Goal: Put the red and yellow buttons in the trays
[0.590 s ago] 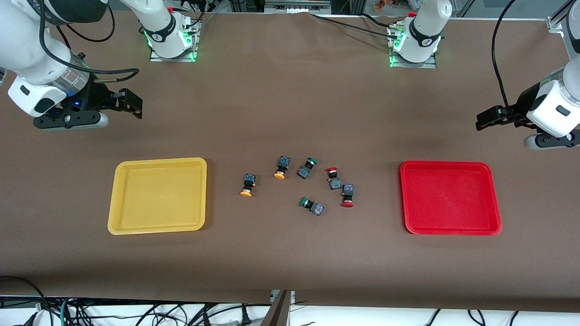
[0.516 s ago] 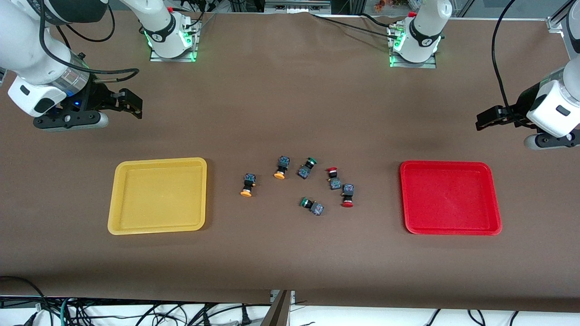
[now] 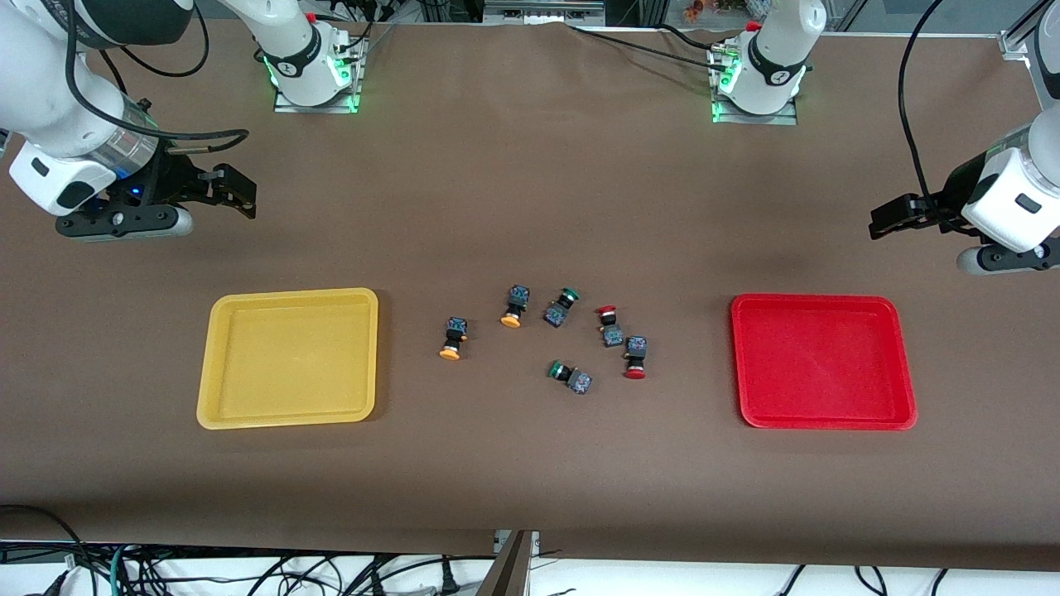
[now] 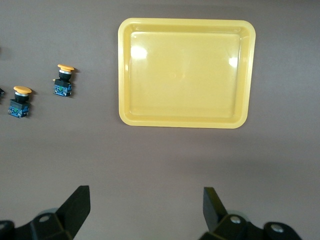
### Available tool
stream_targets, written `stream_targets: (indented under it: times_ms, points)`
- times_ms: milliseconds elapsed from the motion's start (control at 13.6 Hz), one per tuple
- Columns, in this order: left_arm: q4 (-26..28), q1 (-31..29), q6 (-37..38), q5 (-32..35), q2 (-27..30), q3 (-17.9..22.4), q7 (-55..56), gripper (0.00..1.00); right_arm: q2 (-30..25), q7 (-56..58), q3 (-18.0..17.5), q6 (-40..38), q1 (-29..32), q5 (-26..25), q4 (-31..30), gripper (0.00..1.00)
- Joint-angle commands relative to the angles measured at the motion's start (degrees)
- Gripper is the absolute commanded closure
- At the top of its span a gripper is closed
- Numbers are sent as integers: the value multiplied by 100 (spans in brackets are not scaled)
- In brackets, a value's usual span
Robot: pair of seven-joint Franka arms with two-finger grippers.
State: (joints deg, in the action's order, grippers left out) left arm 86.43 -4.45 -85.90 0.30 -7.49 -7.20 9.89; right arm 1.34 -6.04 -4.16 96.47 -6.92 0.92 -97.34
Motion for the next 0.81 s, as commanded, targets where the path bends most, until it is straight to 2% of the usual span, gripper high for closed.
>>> stream_targets:
  times_ms: [0, 737]
  points:
    - [-162, -29, 38, 32, -95, -10, -119, 0, 85, 15, -6, -14, 23, -101, 110, 0]
    - [-162, -29, 30, 41, -95, -1, -119, 0, 103, 200, 12, 30, 68, -92, 57, 0]
